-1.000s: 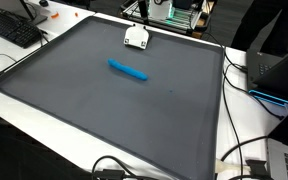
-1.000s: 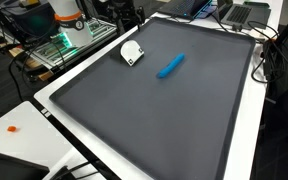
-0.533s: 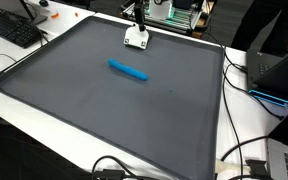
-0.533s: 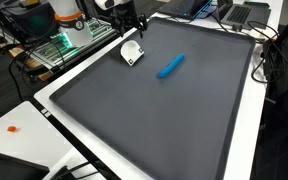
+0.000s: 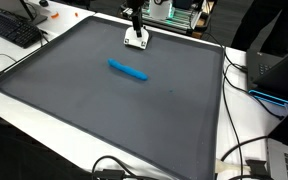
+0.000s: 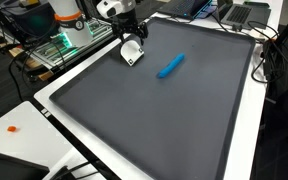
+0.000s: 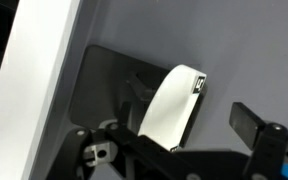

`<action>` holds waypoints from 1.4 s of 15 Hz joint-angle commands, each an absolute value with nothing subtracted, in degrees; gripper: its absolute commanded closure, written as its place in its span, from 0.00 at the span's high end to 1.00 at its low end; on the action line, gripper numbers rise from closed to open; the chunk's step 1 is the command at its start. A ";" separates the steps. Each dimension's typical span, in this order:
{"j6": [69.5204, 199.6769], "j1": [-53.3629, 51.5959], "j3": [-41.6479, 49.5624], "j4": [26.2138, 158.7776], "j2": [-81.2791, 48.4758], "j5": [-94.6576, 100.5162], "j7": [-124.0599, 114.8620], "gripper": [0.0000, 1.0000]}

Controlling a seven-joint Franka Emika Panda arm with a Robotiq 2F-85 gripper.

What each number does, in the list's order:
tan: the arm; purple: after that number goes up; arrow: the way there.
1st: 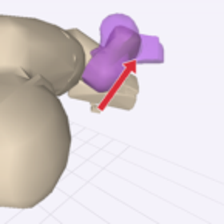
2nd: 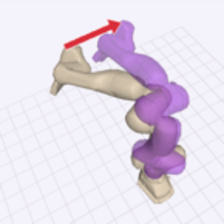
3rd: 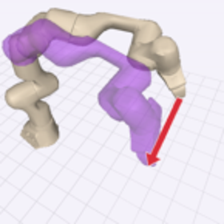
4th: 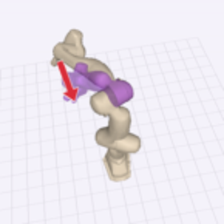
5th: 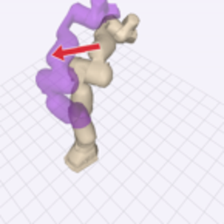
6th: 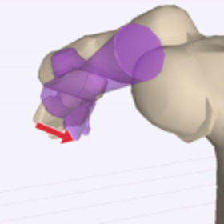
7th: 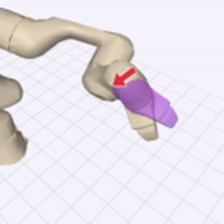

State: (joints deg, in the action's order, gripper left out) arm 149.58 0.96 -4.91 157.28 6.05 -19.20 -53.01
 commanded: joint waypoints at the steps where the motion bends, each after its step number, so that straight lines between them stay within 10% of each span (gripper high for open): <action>1: 152.40 0.49 -4.37 157.24 4.15 -17.94 -54.88 1.00; 9: 156.83 0.27 -4.14 157.16 1.76 -17.46 -59.18 1.00; 21: 159.37 0.16 -3.63 157.47 1.18 -16.86 -65.37 0.01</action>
